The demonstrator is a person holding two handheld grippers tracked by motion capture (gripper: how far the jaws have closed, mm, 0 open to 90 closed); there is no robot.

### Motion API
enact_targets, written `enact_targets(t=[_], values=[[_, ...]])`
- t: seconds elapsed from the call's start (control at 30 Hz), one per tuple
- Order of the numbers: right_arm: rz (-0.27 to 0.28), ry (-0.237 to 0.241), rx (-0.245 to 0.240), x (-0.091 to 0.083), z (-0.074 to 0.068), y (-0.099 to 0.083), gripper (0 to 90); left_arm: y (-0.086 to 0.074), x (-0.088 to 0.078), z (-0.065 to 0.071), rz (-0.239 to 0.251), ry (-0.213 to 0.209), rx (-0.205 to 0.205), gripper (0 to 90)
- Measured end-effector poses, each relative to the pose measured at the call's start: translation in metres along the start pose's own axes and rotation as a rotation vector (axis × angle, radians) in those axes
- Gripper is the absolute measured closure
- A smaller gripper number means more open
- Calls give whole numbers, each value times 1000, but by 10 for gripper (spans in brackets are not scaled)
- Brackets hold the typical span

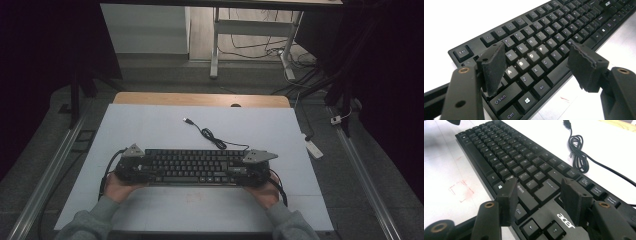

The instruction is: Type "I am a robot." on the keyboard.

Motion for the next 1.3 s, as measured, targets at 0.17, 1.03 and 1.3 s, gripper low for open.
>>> enact_targets(t=[0.17,1.03,1.3], values=[[-2,37,-11,6,-6,5,632,0,0,0,-2,3,0,304],[-64,103,-78,61,-41,26,899,-2,5,0,-20,6,0,307],[-96,112,-97,75,-52,30,899,-2,5,0,-24,7,4,308]])
Point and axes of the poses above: each handheld gripper's, and its own axes: x roughly forward along the jaws, y roughly out of its top, z roughly to its right, the point moved 2 cm from there along x, roughly forward along the jaws, and after that the axes turned 3 degrees about x, right-handed, at the moved point
